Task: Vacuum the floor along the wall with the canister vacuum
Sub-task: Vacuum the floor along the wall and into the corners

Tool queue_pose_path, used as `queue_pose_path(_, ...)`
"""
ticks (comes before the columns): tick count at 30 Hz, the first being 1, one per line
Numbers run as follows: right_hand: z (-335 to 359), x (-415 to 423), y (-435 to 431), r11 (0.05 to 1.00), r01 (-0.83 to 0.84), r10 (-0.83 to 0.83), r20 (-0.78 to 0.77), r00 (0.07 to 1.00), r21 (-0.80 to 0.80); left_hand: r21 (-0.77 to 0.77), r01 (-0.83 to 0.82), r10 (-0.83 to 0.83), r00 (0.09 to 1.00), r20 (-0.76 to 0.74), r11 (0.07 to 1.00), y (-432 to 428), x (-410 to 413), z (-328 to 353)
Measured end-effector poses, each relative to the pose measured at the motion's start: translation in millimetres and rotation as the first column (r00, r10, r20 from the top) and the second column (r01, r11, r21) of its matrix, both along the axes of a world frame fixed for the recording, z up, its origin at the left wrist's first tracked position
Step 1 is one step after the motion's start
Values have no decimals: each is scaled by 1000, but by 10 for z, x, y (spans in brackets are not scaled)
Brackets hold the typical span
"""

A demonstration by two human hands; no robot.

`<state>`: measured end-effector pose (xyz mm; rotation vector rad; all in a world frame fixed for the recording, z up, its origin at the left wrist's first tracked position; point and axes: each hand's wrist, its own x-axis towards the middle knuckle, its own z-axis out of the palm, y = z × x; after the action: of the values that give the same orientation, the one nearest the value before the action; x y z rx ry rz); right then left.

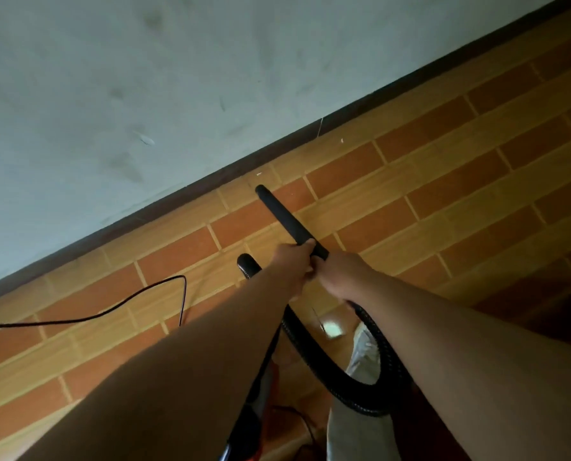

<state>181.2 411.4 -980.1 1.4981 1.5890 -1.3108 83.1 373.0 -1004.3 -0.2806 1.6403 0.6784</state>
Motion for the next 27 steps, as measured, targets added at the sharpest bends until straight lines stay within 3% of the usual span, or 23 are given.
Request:
queue_pose_path(7,-596,123,409,994,-28,31,30,999,-110,1,-135,135,991,-11,991,292,248,-436)
queue_pose_path(18,-1033,-99,643,993,24,-23,14,1000,-114,11,-121,122,990,-69,993,563,63,-844)
queue_pose_path(27,-1040,-91,682,988,73,-67,48,997,-133,34,-59,60,998,-32,998,581,-5,-841)
